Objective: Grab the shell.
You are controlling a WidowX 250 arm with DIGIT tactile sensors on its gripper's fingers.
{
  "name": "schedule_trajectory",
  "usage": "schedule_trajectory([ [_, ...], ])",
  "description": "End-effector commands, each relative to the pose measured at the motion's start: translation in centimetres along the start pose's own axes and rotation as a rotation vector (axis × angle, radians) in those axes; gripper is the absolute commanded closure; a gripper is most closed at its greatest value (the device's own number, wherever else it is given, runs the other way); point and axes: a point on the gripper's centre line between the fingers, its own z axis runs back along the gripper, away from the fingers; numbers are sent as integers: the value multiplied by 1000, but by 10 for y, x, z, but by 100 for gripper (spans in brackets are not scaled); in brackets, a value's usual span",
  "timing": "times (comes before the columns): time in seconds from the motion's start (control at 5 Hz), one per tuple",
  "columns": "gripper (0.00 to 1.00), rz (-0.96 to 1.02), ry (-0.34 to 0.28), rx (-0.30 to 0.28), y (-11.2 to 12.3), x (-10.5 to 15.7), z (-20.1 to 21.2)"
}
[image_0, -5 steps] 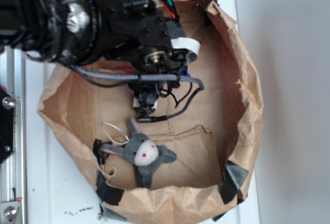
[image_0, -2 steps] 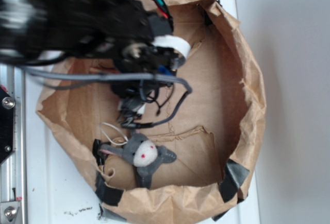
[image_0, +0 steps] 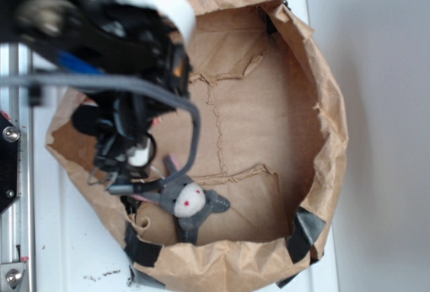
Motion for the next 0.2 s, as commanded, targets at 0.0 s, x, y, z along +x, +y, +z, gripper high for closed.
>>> schedule_trajectory([
  [0.0,100,39,-72,15,-11,15,57],
])
